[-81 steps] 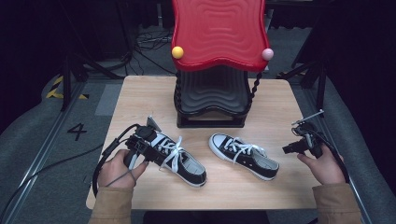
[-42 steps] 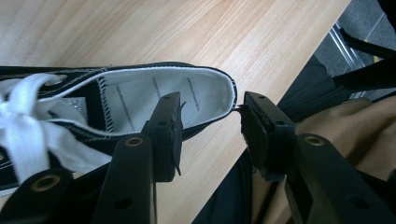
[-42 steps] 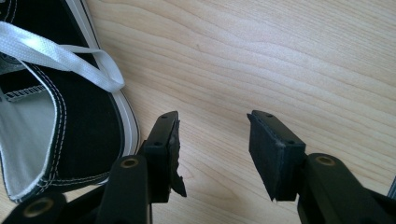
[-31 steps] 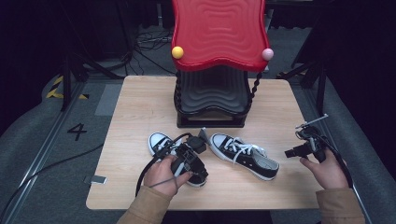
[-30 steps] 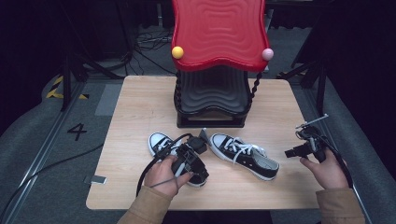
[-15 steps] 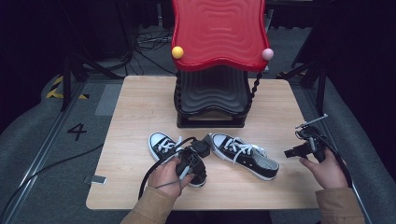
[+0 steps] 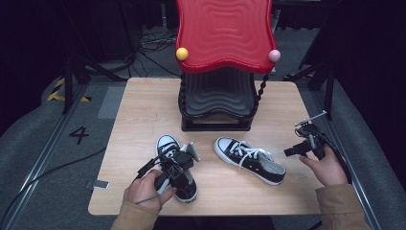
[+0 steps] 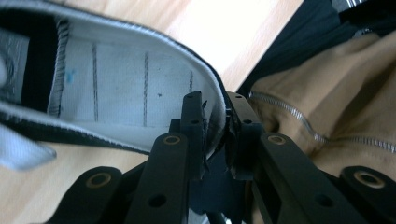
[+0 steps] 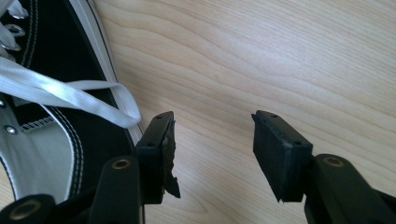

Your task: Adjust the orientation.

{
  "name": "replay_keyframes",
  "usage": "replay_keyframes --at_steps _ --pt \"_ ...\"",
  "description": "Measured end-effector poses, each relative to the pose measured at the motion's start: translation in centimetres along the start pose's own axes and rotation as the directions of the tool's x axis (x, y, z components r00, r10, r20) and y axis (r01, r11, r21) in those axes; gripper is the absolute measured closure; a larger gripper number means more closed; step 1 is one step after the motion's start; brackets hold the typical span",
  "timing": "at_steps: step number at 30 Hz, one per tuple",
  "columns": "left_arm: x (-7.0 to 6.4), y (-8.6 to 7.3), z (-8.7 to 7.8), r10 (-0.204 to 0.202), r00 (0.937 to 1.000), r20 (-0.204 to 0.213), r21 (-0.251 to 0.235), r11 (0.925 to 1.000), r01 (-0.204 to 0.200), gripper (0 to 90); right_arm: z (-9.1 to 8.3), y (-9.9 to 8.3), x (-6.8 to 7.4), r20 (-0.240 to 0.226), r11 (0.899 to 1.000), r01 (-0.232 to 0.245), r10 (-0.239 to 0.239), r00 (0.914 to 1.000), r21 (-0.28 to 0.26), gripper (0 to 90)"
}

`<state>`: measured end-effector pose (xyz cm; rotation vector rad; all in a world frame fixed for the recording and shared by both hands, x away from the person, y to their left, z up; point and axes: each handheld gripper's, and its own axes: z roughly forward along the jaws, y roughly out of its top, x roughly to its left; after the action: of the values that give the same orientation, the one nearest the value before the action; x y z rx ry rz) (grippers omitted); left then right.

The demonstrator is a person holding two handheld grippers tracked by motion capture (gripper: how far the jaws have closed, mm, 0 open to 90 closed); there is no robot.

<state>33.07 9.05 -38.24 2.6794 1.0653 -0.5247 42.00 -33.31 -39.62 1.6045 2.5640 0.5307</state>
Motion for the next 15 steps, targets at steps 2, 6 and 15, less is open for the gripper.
replay_keyframes --at_steps 2,6,15 --pt "0.3 -0.8 -0.3 -0.016 0.9999 0.003 -0.005 0.9999 0.016 79.0 0.1 0.2 0.2 0.000 1.000 0.005 -0.005 1.0000 0.002 48.9" --pt "1.1 -2.3 -1.1 -0.062 0.9980 0.013 -0.009 0.9980 0.062 79.4 0.4 0.6 0.4 -0.004 1.000 0.013 -0.013 0.9999 0.005 48.8" --pt "2.8 -4.9 -2.4 -0.194 0.9762 -0.096 0.017 0.9803 0.197 83.1 1.1 1.1 0.8 -0.004 0.999 0.026 -0.026 0.9997 0.030 48.5"
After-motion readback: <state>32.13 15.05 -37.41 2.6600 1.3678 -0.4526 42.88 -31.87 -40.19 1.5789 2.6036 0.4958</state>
